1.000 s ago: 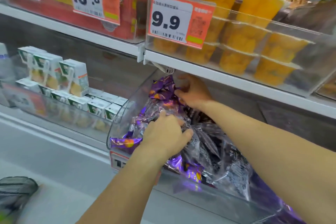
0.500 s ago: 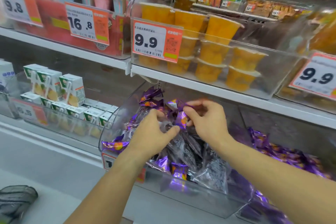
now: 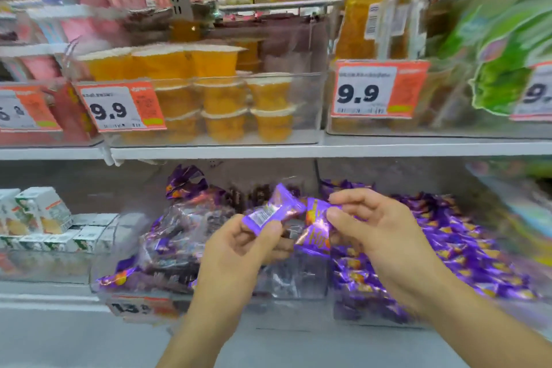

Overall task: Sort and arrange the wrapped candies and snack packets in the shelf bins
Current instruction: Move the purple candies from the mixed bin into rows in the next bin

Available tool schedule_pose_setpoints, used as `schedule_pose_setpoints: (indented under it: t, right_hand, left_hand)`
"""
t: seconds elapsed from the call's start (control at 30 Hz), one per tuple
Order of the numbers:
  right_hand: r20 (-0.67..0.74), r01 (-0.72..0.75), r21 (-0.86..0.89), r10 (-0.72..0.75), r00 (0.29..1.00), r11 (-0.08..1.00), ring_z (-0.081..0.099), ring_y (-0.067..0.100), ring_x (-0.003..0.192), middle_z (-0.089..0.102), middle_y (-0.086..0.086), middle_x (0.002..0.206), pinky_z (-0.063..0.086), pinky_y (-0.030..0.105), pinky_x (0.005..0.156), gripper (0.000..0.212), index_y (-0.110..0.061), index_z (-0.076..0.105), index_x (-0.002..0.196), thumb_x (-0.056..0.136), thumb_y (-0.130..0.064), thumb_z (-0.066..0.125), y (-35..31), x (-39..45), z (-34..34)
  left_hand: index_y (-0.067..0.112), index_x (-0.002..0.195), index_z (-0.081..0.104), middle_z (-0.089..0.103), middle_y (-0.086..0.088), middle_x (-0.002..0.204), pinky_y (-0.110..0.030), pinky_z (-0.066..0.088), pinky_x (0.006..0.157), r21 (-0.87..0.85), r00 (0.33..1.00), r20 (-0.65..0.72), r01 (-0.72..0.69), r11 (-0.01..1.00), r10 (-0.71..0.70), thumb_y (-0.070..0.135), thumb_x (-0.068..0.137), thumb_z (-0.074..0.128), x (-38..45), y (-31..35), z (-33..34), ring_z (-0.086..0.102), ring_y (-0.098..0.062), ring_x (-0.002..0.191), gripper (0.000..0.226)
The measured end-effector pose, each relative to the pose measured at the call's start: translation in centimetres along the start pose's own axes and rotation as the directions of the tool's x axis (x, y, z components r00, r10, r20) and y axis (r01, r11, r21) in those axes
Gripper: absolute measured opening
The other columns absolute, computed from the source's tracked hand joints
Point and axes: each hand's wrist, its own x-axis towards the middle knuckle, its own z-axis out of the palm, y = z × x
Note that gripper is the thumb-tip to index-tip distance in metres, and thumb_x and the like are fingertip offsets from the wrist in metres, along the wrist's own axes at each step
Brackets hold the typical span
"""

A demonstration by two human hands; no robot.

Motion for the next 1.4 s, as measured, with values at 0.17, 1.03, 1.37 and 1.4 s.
schedule_pose_setpoints:
  t: [0.17,1.03,1.37,1.4]
  right_hand:
    - [-0.097,-0.061,0.036,0.064,0.993,0.998,0.055,0.015,0.061,0.057,0.006,0.076,0.052,0.025,0.053,0.015,-0.01,0.059,0.086,0.094,0.002,0.059,0.0,1.0,-3.6]
    - [0.103,-0.137,0.143,0.123,0.987,0.98,0.074,0.026,0.083,0.077,0.01,0.097,0.059,0.031,0.066,0.049,-0.015,0.063,0.118,0.073,-0.026,0.078,0.7,0.0,-3.9]
    - [0.149,-0.138,0.153,0.116,0.982,0.979,0.071,0.034,0.078,0.073,0.018,0.096,0.06,0.03,0.065,0.056,-0.008,0.057,0.125,0.075,-0.018,0.079,0.3,-0.3,-4.2]
    - [0.17,-0.126,0.143,0.101,0.98,0.982,0.073,0.032,0.083,0.071,0.021,0.104,0.061,0.032,0.073,0.05,-0.007,0.058,0.125,0.079,-0.01,0.077,0.3,-0.3,-4.3]
  left_hand:
    - [0.005,0.099,0.056,0.068,-0.024,0.071,-0.03,0.051,0.043,-0.03,0.999,-0.025,0.033,0.999,-0.033,-0.005,0.08,0.069,-0.4,-0.6,2.8,0.064,-0.03,0.048,0.025]
    - [0.008,0.095,0.068,0.076,-0.011,0.088,-0.034,0.059,0.077,0.038,0.998,-0.01,0.054,0.998,-0.054,0.023,0.077,0.069,-0.9,0.2,5.1,0.073,-0.023,0.081,0.024]
    - [0.002,0.107,0.065,0.074,-0.022,0.087,-0.032,0.061,0.065,-0.047,0.994,-0.046,0.1,0.994,-0.102,0.012,0.087,0.062,-1.3,0.4,5.3,0.074,-0.028,0.077,0.024]
    - [0.001,0.107,0.065,0.074,-0.022,0.088,-0.033,0.061,0.066,-0.045,0.993,-0.057,0.103,0.994,-0.105,0.011,0.088,0.062,-1.3,0.3,5.3,0.073,-0.029,0.078,0.022]
